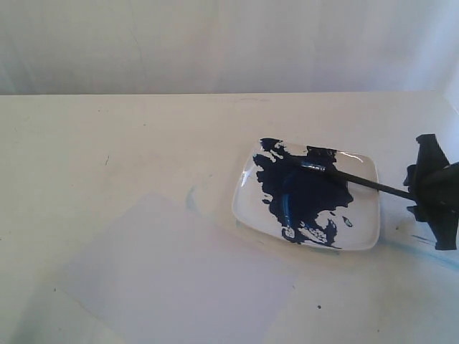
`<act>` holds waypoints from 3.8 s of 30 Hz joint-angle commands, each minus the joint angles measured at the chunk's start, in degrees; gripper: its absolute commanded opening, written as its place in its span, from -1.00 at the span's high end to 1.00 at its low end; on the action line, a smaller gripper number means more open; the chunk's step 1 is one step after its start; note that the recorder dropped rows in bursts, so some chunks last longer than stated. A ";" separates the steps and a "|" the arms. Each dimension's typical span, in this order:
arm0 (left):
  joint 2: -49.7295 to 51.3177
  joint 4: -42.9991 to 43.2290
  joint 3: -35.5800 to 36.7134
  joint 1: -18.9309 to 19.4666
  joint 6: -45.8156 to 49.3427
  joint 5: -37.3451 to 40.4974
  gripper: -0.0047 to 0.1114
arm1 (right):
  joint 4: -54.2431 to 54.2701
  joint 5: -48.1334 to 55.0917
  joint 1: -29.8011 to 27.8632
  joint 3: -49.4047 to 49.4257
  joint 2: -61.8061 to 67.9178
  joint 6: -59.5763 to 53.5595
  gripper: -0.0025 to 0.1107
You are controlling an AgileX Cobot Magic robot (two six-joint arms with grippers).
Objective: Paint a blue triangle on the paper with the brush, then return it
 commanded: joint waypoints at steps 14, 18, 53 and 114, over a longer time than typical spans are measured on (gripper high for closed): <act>-0.23 -0.21 0.22 0.15 -0.12 -0.09 0.92 | -0.26 -1.26 0.19 -0.03 0.02 0.22 0.35; -0.23 -0.21 0.22 0.15 -0.12 -0.09 0.92 | -0.26 -1.26 0.19 -0.03 0.02 0.22 0.37; -0.23 -0.21 0.22 0.15 -0.12 -0.09 0.92 | -0.43 -2.21 0.19 -0.03 0.02 0.66 0.49; -0.23 -0.21 0.22 0.15 -0.12 -0.09 0.92 | -5.19 -10.09 0.28 -0.03 -4.16 0.66 0.96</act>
